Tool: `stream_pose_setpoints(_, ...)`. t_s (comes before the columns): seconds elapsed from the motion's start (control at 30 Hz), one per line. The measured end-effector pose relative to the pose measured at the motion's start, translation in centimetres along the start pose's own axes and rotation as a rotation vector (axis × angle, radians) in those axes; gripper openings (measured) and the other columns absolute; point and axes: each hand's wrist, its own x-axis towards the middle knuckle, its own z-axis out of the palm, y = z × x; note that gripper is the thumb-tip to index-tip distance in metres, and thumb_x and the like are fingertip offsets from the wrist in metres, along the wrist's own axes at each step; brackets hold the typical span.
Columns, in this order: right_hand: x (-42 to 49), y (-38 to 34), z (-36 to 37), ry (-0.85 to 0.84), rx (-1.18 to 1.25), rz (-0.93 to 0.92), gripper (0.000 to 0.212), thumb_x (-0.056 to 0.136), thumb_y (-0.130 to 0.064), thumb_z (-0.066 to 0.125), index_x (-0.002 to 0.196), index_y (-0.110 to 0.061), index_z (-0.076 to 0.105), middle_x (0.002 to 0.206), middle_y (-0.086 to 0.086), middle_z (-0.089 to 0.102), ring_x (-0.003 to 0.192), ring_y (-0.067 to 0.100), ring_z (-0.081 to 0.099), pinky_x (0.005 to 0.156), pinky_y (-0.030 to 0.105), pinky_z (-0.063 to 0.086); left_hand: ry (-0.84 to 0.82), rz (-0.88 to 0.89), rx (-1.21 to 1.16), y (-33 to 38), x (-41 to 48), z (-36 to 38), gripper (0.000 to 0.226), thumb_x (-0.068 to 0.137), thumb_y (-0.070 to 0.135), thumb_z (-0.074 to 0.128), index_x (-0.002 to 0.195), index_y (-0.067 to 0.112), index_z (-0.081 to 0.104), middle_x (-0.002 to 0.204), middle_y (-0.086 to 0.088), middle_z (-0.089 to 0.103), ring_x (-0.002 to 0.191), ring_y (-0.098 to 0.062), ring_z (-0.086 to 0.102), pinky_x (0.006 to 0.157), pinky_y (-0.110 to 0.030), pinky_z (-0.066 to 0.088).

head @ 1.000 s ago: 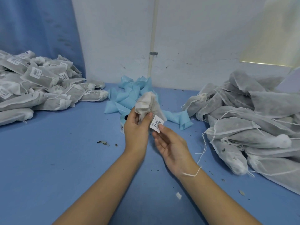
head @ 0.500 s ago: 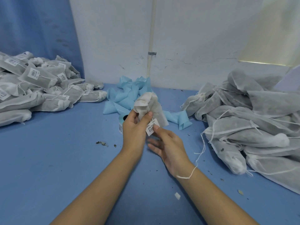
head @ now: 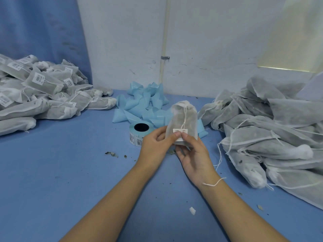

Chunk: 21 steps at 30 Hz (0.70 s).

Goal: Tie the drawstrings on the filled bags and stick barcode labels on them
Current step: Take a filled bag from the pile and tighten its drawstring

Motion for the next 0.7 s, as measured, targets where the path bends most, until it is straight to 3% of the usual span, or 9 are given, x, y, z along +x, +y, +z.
stream_pose_setpoints(0.13, 0.2, 0.2, 0.1, 0.028, -0.002, -0.024, 0.024, 0.081, -0.008, 0.065, 0.105, -0.010, 0.064, 0.089, 0.005, 0.070, 0.081, 0.014, 0.065, 0.079, 0.027, 0.048, 0.047, -0.086, -0.113, -0.7, -0.1, 0.1, 0.014, 0.084, 0.012, 0.069, 0.098, 0.012, 0.072, 0.091, -0.003, 0.075, 0.087, -0.014, 0.071, 0.071, -0.018, 0.055)
stream_pose_setpoints(0.23, 0.2, 0.3, 0.1, 0.017, -0.028, -0.034, 0.030, 0.073, -0.020, 0.068, 0.102, -0.012, 0.065, 0.087, 0.003, 0.071, 0.077, 0.011, 0.065, 0.075, 0.024, 0.050, 0.037, -0.131, -0.198, -0.7, 0.1, -0.5, 0.016, 0.083, 0.012, 0.069, 0.099, 0.007, 0.072, 0.095, -0.007, 0.075, 0.089, -0.016, 0.071, 0.071, -0.019, 0.055)
stream_pose_setpoints(0.4, 0.1, 0.4, 0.0, 0.020, -0.053, -0.036, 0.026, 0.077, -0.019, 0.067, 0.101, -0.010, 0.065, 0.090, 0.005, 0.069, 0.079, 0.013, 0.064, 0.071, 0.022, 0.049, 0.047, -0.111, -0.164, -0.5, 0.3, -1.1, 0.011, 0.083, 0.012, 0.069, 0.092, 0.006, 0.072, 0.088, -0.006, 0.075, 0.082, -0.015, 0.072, 0.068, -0.020, 0.056)
stream_pose_setpoints(0.5, 0.2, 0.5, -0.2, 0.050, -0.056, -0.036, 0.015, 0.086, -0.016, 0.063, 0.100, -0.010, 0.066, 0.093, 0.006, 0.069, 0.083, 0.014, 0.062, 0.072, 0.022, 0.047, 0.060, -0.090, -0.033, -0.3, 0.3, -1.0, 0.017, 0.088, 0.022, 0.065, 0.090, 0.007, 0.071, 0.077, -0.006, 0.073, 0.065, -0.017, 0.070, 0.057, -0.023, 0.056)
stream_pose_setpoints(0.6, 0.2, 0.4, -0.3, 0.062, -0.054, -0.031, 0.012, 0.087, -0.015, 0.063, 0.098, -0.012, 0.066, 0.088, 0.002, 0.069, 0.079, 0.011, 0.062, 0.067, 0.020, 0.047, -0.017, -0.135, 0.143, -0.2, 0.1, -1.1, 0.028, 0.093, 0.031, 0.057, 0.089, 0.004, 0.066, 0.056, -0.011, 0.063, 0.040, -0.020, 0.058, 0.039, -0.023, 0.047)
stream_pose_setpoints(0.7, 0.2, 0.4, -0.2, 0.038, -0.076, -0.006, 0.020, 0.078, -0.023, 0.069, 0.095, -0.013, 0.067, 0.085, 0.000, 0.069, 0.073, 0.009, 0.062, 0.065, 0.020, 0.048, 0.100, -0.130, 0.036, 0.4, 0.3, -0.8, 0.026, 0.093, 0.026, 0.058, 0.085, 0.002, 0.062, 0.054, -0.009, 0.062, 0.038, -0.015, 0.055, 0.037, -0.020, 0.042)
